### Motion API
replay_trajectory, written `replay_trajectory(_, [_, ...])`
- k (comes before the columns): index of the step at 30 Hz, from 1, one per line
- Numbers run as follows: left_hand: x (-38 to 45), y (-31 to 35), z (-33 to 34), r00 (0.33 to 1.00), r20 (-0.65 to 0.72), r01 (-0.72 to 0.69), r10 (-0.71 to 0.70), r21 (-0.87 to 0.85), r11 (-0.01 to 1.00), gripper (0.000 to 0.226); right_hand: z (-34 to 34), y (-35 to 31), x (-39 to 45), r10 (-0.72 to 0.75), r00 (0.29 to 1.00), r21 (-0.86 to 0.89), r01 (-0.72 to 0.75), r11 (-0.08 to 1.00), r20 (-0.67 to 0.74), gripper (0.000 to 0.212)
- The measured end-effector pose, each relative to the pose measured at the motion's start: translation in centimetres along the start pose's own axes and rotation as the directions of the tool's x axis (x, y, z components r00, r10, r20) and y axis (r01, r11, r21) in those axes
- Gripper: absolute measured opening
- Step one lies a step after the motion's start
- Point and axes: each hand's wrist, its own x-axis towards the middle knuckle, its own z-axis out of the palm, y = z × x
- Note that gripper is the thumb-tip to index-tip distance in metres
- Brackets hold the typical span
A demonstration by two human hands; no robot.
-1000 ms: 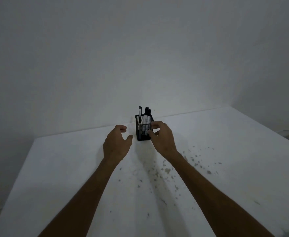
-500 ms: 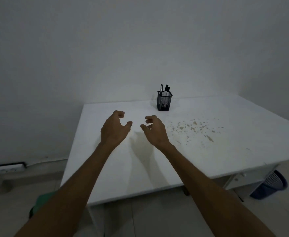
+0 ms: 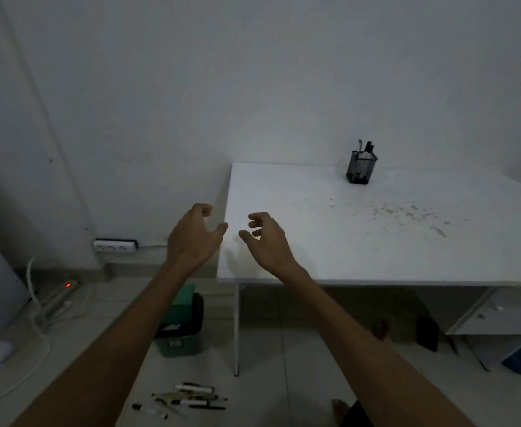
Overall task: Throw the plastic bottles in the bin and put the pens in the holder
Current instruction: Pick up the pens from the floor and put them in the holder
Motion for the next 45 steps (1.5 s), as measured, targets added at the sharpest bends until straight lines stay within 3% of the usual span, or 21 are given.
replay_trajectory(10, [-2.6,-16.4,-4.5,0.977,-0.004,0.212,-0.212,0.018,0.977,0.056,16.6,-2.2,-3.0,-0.080,0.958,0.087,0.058,0.994,0.274,0.045])
replay_trajectory(22, [-9.0,-34.2,5.2,0.872,0.156,0.466,-0.464,0.022,0.884,0.058,32.5,13.4,-4.6,0.190,0.816,-0.090,-0.168,0.982,0.546,0.043])
replay_trajectory(31, [-12.6,-43.1,15.0,0.737,0.320,0.610,-0.595,0.062,0.790,0.057,38.5,26.6,-4.9,0.409,0.703,-0.310,-0.274,0.910,0.582,0.037])
replay_trajectory(39, [-15.3,-49.6,23.5,0.672,0.421,0.621,-0.609,0.128,0.774,0.056,41.9,36.7,-5.8,0.460,0.699,-0.398,-0.267,0.878,0.548,0.023])
replay_trajectory(45, [-19.2,-51.8,29.2,0.631,0.550,0.589,-0.547,0.120,0.799,0.037,42.6,42.7,-8.6,0.470,0.685,-0.460,-0.218,0.861,0.556,0.022])
